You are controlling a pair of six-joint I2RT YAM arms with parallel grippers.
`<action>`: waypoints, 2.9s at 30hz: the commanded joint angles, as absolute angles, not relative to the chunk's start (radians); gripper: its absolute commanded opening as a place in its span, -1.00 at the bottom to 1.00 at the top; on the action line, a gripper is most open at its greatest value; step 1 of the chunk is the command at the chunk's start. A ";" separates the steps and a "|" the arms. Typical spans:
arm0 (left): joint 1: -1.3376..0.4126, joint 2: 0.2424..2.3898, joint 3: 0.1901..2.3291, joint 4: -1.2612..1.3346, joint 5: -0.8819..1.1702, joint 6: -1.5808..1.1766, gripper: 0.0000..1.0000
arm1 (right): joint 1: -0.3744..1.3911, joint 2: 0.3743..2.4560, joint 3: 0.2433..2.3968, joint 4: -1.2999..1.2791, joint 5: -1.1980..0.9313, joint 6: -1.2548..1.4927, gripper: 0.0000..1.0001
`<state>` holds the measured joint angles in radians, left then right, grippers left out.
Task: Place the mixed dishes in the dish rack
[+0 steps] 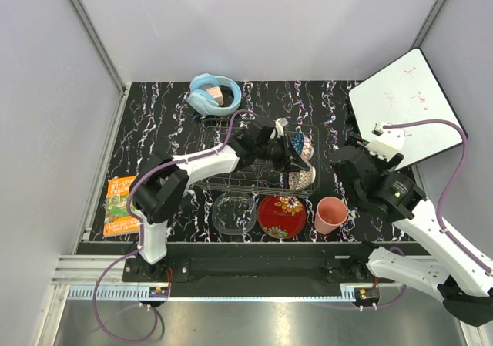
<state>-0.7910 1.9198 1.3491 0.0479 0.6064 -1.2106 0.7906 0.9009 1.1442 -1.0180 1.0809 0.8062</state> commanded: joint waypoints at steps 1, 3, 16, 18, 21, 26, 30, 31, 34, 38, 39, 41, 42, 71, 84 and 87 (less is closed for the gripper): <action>-0.815 1.953 1.416 0.097 0.675 -1.163 -0.96 | 0.785 0.871 1.128 -1.003 1.126 0.825 0.68; -0.815 1.956 1.425 0.091 0.678 -1.144 -0.92 | 0.785 0.865 1.126 -1.002 1.132 0.819 0.68; -0.744 1.944 1.476 0.003 0.761 -1.000 0.17 | 0.784 0.865 1.144 -1.000 1.126 0.811 0.70; -0.736 1.934 1.465 0.018 0.776 -0.989 0.97 | 0.785 0.873 1.146 -1.002 1.123 0.811 0.70; -0.713 1.908 1.453 0.021 0.790 -0.968 0.98 | 0.785 0.890 1.144 -1.000 1.115 0.811 0.70; -0.664 1.842 1.442 -0.044 0.836 -0.899 0.98 | 0.785 0.928 1.144 -1.000 1.104 0.827 0.70; -0.602 1.793 1.451 -0.132 0.906 -0.832 0.98 | 0.776 0.974 1.138 -1.000 1.091 0.842 0.70; -0.589 1.773 1.463 -0.161 0.911 -0.772 0.98 | 0.772 0.988 1.135 -1.000 1.080 0.850 0.70; -0.529 1.740 1.520 -0.296 0.937 -0.672 0.98 | 0.720 1.051 1.131 -0.993 1.026 0.867 0.68; -0.410 1.677 1.597 -0.614 0.888 -0.384 0.98 | 0.566 1.114 1.124 -0.902 0.785 0.833 0.58; -0.391 1.639 1.598 -0.665 0.838 -0.320 0.98 | 0.537 1.114 1.118 -0.878 0.750 0.809 0.59; -0.352 1.596 1.598 -0.804 0.751 -0.134 0.98 | 0.537 1.109 1.104 -0.813 0.700 0.782 0.59; -0.342 1.556 1.600 -0.846 0.651 -0.077 0.98 | 0.537 1.111 1.104 -0.805 0.690 0.769 0.59; -0.291 1.338 1.221 -0.848 0.334 0.186 0.98 | 0.483 1.239 1.080 -0.785 0.394 0.692 0.49; -0.291 1.356 1.150 -0.798 0.391 0.179 0.98 | 0.299 1.544 1.227 -0.706 0.259 0.621 0.16; -0.291 1.367 1.157 -0.796 0.396 0.181 0.98 | 0.288 1.592 1.261 -0.686 0.246 0.620 0.08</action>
